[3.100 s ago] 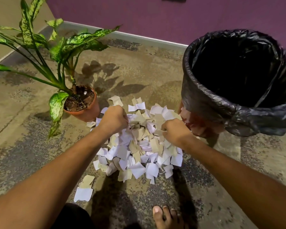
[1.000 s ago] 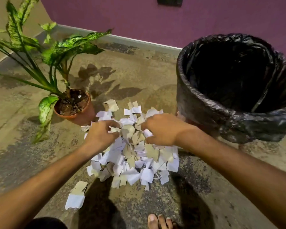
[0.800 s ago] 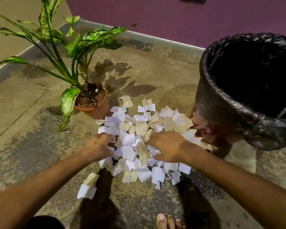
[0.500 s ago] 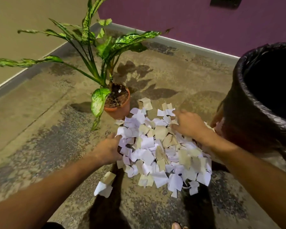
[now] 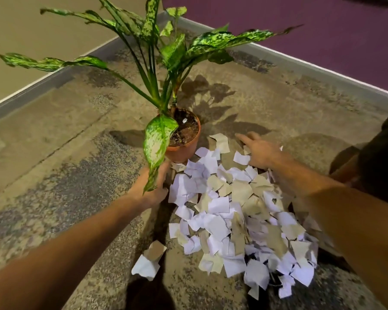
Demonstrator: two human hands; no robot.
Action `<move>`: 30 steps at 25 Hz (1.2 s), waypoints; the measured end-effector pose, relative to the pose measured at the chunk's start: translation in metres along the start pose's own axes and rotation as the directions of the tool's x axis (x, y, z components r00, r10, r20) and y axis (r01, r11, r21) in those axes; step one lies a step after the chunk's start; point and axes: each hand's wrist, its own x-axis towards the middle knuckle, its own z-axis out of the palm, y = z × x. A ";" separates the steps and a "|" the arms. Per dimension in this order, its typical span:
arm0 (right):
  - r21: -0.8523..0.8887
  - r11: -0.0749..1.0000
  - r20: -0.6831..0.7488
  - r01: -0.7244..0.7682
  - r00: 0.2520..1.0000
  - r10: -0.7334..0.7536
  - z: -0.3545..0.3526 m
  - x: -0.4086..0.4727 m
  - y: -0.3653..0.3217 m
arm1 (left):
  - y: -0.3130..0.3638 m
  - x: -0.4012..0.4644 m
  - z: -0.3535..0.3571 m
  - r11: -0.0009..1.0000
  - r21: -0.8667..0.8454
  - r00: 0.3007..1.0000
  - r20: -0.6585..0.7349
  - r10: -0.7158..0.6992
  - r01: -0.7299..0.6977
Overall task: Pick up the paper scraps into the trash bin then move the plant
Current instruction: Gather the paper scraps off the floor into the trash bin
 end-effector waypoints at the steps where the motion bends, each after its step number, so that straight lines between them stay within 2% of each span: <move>1: -0.023 0.999 0.001 0.032 0.999 -0.032 0.000 0.006 -0.006 | 0.012 0.000 0.000 0.998 -0.064 1.000 0.003 0.008 -0.008; 3: -0.054 0.994 0.008 0.099 0.995 -0.099 -0.001 0.019 -0.021 | 0.030 0.004 0.005 0.990 -0.072 0.992 -0.044 0.115 -0.118; 4: -0.071 0.988 0.015 0.136 0.991 -0.135 -0.002 0.025 -0.031 | 0.037 0.006 0.005 0.988 -0.085 0.991 -0.031 0.127 -0.130; 7: -0.155 0.960 0.074 0.232 0.972 -0.223 -0.003 0.035 -0.060 | 0.037 0.010 0.006 0.998 -0.065 1.000 -0.031 -0.005 0.003; 9: -0.233 0.929 0.107 0.288 0.957 -0.270 -0.003 0.037 -0.073 | 0.036 0.015 0.010 1.000 -0.015 1.000 -0.005 0.008 -0.008; 13: -0.232 0.890 -0.034 0.393 0.911 -0.411 0.002 0.019 -0.085 | 0.031 0.020 0.016 0.999 -0.035 0.999 0.006 0.034 -0.034; 15: -0.237 0.874 -0.050 0.423 0.893 -0.446 0.008 0.003 -0.088 | 0.027 0.021 0.021 0.999 -0.037 0.999 0.042 0.035 -0.033; 19: -0.203 0.879 0.026 0.431 0.900 -0.436 0.010 -0.031 -0.090 | 0.027 0.023 0.029 0.991 0.017 0.984 0.124 0.129 -0.132; 22: -0.250 0.892 0.022 0.378 0.923 -0.385 0.001 -0.058 -0.082 | 0.030 0.023 0.037 0.986 0.042 0.984 0.088 0.157 -0.161; 26: -0.232 0.942 -0.057 0.243 0.963 -0.263 -0.032 -0.097 -0.062 | 0.034 0.019 0.030 0.966 0.192 0.985 0.035 0.169 -0.172; 28: -0.191 0.964 -0.115 0.185 0.971 -0.209 -0.049 -0.115 -0.051 | 0.040 0.019 0.015 0.936 0.311 0.986 0.039 0.162 -0.166; 30: -0.133 0.982 -0.203 0.135 0.966 -0.160 -0.063 -0.133 -0.043 | 0.055 0.015 -0.006 0.922 0.354 0.987 0.008 0.163 -0.155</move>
